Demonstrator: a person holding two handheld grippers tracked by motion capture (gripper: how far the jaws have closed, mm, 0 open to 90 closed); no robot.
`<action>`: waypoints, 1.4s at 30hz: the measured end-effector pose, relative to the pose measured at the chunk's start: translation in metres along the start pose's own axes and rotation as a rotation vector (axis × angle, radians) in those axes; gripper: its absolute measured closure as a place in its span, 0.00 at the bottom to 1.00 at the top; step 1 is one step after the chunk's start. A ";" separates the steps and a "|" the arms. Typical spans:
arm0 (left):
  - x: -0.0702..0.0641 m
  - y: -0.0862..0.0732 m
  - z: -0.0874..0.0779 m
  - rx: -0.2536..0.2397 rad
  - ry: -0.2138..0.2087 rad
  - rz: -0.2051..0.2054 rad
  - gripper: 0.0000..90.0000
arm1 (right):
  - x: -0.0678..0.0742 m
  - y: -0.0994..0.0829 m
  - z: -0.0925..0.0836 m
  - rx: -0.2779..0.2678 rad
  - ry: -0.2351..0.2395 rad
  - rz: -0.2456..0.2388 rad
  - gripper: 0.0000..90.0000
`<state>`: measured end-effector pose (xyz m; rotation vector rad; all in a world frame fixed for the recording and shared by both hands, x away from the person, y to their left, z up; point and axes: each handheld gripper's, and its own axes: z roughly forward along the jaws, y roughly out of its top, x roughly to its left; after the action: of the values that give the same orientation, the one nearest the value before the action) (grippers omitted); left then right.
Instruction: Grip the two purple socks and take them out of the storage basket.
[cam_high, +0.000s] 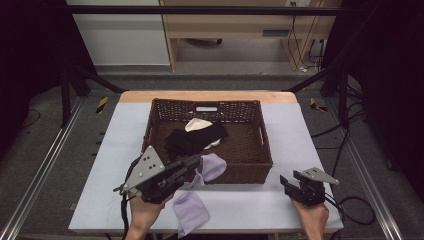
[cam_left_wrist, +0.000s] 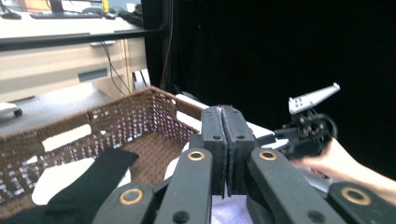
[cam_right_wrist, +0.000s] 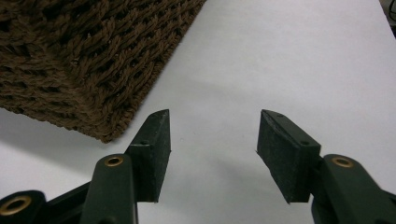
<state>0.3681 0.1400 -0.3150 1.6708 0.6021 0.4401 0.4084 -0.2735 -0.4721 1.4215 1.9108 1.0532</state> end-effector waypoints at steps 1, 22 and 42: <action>-0.001 -0.003 -0.001 0.005 -0.004 -0.004 0.98 | 0.000 0.000 0.000 0.000 0.000 0.000 0.49; 0.006 -0.103 0.022 0.211 0.002 -0.155 0.97 | 0.002 -0.001 0.001 0.012 -0.001 -0.003 0.50; 0.011 -0.131 0.041 0.297 0.035 -0.176 0.71 | 0.002 -0.002 0.003 0.023 -0.002 -0.025 0.47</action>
<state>0.3818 0.1307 -0.4520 1.8730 0.8664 0.2618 0.4093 -0.2711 -0.4756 1.4068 1.9395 1.0208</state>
